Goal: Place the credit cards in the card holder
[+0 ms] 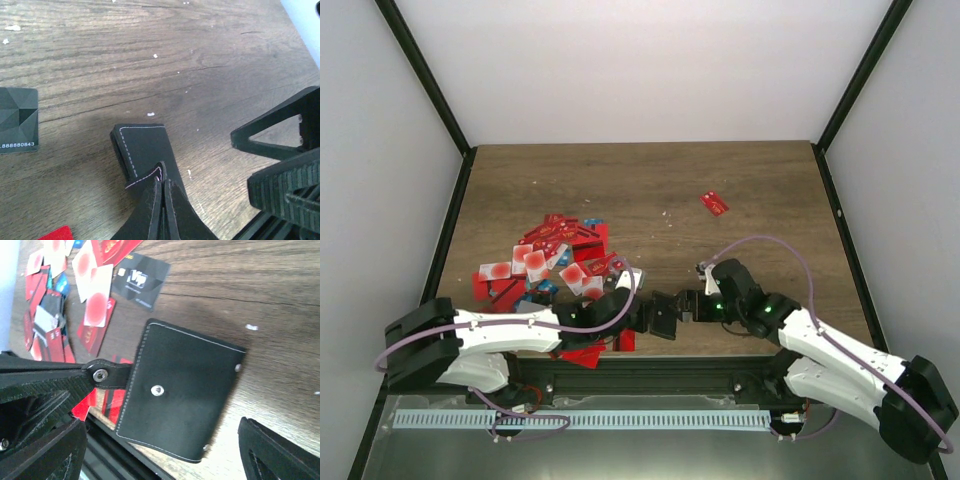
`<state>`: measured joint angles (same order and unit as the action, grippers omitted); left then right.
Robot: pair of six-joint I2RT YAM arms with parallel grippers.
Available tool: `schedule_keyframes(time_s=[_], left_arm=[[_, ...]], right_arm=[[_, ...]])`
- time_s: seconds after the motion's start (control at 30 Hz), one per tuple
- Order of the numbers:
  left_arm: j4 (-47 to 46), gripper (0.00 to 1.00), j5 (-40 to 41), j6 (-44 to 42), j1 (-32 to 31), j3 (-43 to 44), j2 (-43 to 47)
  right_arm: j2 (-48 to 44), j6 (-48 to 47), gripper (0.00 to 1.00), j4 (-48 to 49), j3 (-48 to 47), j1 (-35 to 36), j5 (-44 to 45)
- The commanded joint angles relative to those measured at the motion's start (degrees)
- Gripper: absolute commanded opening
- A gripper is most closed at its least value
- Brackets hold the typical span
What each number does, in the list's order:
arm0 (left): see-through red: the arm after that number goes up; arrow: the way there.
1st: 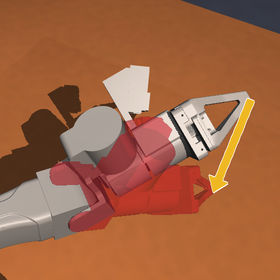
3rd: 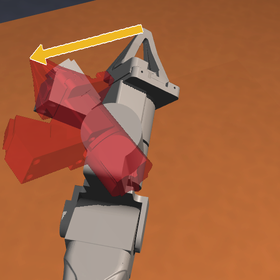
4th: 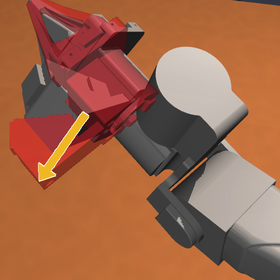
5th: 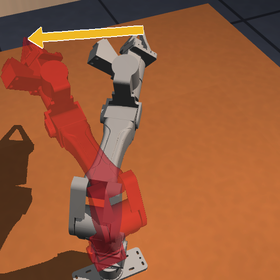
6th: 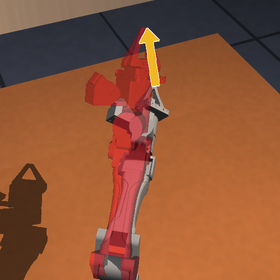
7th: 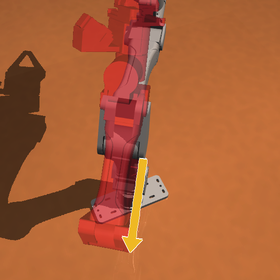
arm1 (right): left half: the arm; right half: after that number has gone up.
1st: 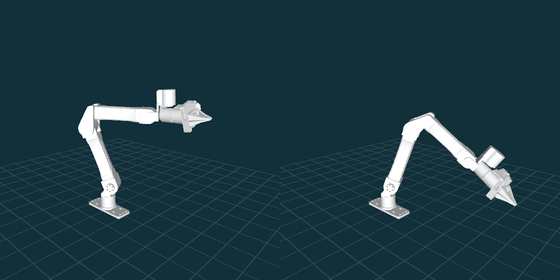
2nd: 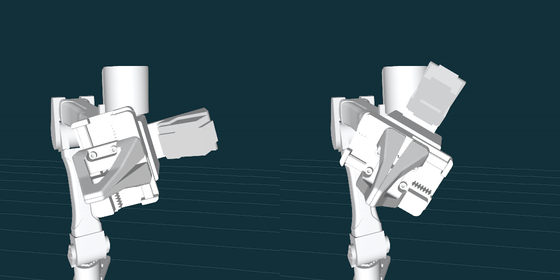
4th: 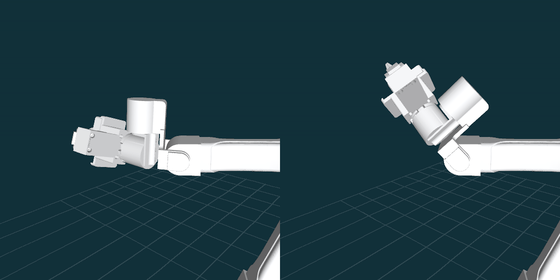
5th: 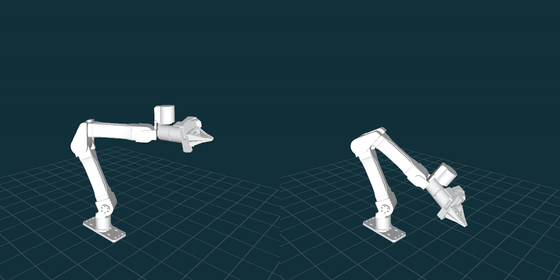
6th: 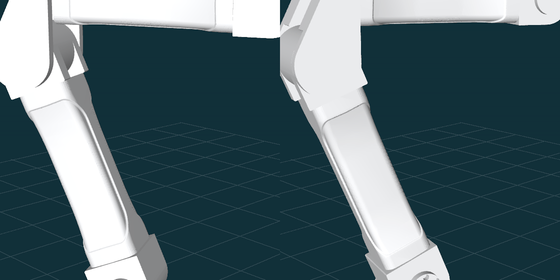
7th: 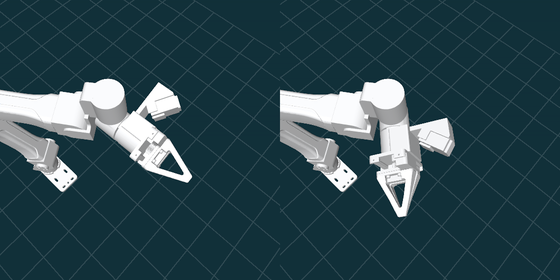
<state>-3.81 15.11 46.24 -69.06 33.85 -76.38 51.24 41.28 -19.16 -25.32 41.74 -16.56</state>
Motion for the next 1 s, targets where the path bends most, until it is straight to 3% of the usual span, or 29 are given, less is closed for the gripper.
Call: schedule_keyframes(time_s=[0.0,0.3,0.73,0.97], left_arm=[[-1.1,0.04,-1.1,-1.0,0.2,0.7,3.4],[-0.8,0.04,-1.5,-2.4,0.2,2.4,3.6],[-0.6,0.04,-1.7,-2.8,0.2,2.6,4.2],[0.3,0.04,-0.7,-2.8,0.2,2.2,4.6]], right_arm=[[-0.5,-2.6,0.84,-1.0,-2.9,0.9,-5.9],[4.0,-2.2,0.80,1.3,-3.6,3.1,-7.2],[7.8,-1.7,0.65,2.7,-3.3,3.3,-4.0],[8.8,-1.8,0.45,0.1,-3.6,3.3,0.9]])
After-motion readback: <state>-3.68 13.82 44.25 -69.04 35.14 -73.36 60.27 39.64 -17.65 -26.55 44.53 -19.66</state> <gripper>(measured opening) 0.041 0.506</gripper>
